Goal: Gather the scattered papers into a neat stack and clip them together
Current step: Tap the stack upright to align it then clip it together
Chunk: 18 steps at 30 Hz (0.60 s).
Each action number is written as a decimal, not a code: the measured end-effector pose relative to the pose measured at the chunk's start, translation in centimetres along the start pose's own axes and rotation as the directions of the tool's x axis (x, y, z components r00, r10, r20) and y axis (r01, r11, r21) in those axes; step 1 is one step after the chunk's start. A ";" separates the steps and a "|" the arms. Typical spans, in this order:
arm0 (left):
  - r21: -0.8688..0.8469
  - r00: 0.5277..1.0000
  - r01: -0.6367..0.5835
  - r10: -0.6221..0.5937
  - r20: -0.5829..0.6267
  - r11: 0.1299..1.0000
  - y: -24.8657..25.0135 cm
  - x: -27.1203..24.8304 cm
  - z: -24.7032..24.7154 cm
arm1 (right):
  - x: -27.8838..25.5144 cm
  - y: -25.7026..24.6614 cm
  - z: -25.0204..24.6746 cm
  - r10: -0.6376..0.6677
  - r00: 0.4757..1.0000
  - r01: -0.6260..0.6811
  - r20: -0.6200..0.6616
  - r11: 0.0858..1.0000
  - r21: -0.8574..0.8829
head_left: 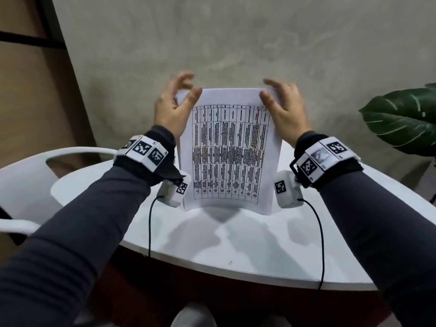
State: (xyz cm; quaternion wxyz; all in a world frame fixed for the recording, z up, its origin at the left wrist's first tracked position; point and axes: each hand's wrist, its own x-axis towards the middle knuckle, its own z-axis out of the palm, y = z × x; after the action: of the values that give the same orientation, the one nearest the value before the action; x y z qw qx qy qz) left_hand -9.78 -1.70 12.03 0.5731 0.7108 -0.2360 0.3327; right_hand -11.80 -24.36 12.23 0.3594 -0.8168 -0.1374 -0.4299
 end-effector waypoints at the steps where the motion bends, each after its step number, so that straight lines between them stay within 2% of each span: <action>1: -0.022 1.000 0.005 -0.005 0.020 1.000 0.0 0.1 0.0 | 0.2 0.3 0.1 -0.001 1.000 0.001 -0.019 1.000 -0.014; 5: -0.038 0.999 0.043 -0.043 0.013 0.998 -0.6 0.7 -0.7 | -0.3 1.0 0.5 0.025 0.995 -0.020 -0.098 0.999 0.047; 7: -0.090 0.993 0.111 -0.108 0.038 0.990 -0.8 0.4 -1.0 | -1.3 1.4 0.7 0.093 0.991 -0.069 -0.092 0.969 0.237; 8: -0.153 0.982 0.185 -0.176 0.071 0.971 -1.2 0.0 -1.1 | -1.9 1.8 0.9 0.167 0.983 -0.134 -0.070 0.929 0.345; 10: -0.249 0.921 0.380 -0.340 0.190 0.891 -2.9 -1.4 -0.7 | -3.6 2.6 1.5 0.338 0.941 -0.309 0.031 0.816 0.489; 12: -0.220 0.870 0.479 -0.428 0.244 0.849 -4.5 -3.1 -0.1 | -5.4 3.0 2.4 0.444 0.880 -0.461 0.169 0.713 0.529; 14: -0.192 0.868 0.491 -0.461 0.182 0.850 -4.7 -4.1 0.6 | -6.4 2.8 3.0 0.453 0.867 -0.496 0.208 0.735 0.462; 18: -0.202 0.901 0.430 -0.431 0.039 0.880 -2.0 -3.3 1.4 | -4.4 1.2 2.7 0.416 0.897 -0.438 0.153 0.784 0.440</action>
State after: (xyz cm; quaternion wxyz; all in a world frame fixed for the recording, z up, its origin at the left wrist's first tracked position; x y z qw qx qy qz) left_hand -10.24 -2.78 8.10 0.7036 0.6812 -0.1034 0.1735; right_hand -12.12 -22.93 7.10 0.6281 -0.7267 -0.0562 -0.2725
